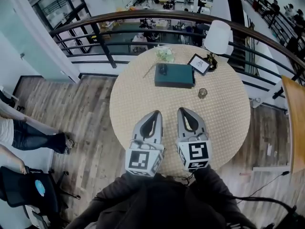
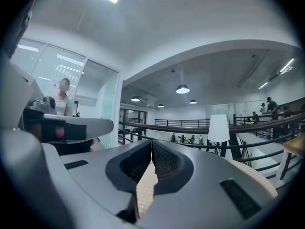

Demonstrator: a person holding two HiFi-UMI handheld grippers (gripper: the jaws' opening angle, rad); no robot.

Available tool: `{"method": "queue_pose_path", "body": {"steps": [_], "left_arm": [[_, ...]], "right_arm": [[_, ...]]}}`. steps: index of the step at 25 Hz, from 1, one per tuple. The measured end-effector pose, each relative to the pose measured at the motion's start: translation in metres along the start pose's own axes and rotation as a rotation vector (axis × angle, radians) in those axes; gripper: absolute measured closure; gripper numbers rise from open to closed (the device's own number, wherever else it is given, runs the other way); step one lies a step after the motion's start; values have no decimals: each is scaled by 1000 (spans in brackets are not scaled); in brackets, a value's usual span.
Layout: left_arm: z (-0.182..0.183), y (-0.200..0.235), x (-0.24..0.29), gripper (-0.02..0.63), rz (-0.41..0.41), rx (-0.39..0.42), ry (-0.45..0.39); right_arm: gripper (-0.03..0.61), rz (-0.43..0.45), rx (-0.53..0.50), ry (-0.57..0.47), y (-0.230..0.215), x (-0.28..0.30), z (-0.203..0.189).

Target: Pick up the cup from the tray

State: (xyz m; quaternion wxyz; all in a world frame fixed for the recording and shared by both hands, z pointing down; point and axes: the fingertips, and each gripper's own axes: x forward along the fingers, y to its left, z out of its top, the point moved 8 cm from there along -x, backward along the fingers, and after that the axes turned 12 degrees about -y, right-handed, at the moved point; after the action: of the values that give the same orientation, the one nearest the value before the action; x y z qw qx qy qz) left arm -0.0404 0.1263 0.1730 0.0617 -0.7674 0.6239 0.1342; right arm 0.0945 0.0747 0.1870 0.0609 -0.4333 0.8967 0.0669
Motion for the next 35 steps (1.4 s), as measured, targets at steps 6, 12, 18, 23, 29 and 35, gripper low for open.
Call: {"method": "queue_pose_path", "body": {"steps": [6, 12, 18, 23, 29, 35], "left_arm": [[16, 5, -20, 609, 50, 7, -3], [21, 5, -32, 609, 46, -1, 17], [12, 39, -2, 609, 49, 8, 28], [-7, 83, 37, 609, 25, -36, 76], [-53, 127, 87, 609, -65, -88, 155], [-127, 169, 129, 609, -88, -186, 275]], "right_arm": [[568, 21, -11, -12, 14, -1, 12], [568, 14, -9, -13, 18, 2, 13], [568, -17, -29, -13, 6, 45, 6], [568, -90, -28, 50, -8, 89, -14], [568, -146, -20, 131, -23, 157, -59], [565, -163, 1, 264, -38, 224, -140]]}}
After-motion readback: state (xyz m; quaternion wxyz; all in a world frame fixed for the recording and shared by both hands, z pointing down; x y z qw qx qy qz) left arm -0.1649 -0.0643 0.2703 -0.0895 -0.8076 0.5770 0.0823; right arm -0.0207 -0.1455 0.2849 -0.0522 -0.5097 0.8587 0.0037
